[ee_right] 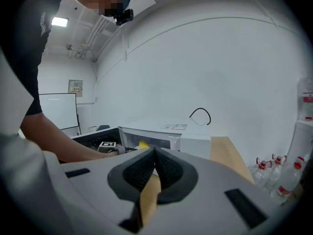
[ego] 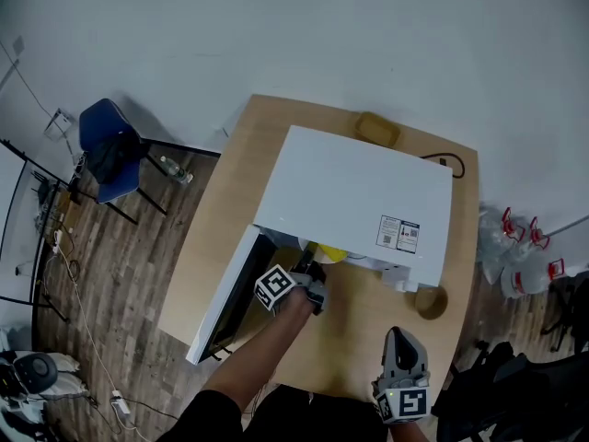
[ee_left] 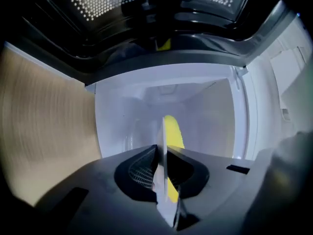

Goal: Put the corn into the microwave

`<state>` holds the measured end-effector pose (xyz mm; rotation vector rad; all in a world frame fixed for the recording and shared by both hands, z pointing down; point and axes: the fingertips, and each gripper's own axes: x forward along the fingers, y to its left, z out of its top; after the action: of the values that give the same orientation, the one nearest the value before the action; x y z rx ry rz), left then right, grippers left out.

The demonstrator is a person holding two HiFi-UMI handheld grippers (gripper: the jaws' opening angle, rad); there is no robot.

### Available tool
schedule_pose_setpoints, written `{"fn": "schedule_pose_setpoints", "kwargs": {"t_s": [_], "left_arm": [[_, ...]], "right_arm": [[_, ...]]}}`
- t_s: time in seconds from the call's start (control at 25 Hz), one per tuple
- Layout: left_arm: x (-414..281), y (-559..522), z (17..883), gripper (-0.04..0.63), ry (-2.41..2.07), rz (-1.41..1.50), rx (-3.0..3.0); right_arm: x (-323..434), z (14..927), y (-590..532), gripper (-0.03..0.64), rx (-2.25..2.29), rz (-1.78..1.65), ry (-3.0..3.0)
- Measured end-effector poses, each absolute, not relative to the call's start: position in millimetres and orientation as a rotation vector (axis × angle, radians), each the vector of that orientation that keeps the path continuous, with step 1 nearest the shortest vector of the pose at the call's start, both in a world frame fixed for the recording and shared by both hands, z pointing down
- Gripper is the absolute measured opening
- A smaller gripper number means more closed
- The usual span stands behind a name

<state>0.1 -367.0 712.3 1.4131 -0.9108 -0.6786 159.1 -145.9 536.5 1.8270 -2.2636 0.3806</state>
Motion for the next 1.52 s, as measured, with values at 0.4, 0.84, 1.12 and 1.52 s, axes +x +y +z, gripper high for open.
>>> {"fn": "schedule_pose_setpoints", "kwargs": {"t_s": [0.4,0.84,1.12,1.52], "left_arm": [[13,-399,727,0.028,-0.954,-0.684,1.344],[21,-412,736,0.028,-0.988,-0.693,1.272],[17,-409,742,0.029,-1.055,-0.644,1.224],[9,-404,743,0.031,-1.102,-0.657,1.148]], "right_arm": [[179,550,-138,0.060,1.856,0.456,-2.203],[181,547,-140,0.060,1.853,0.445,-2.214],[179,547,-142,0.060,1.865,0.445,-2.215],[173,538,-141,0.060,1.890,0.528,-2.241]]}}
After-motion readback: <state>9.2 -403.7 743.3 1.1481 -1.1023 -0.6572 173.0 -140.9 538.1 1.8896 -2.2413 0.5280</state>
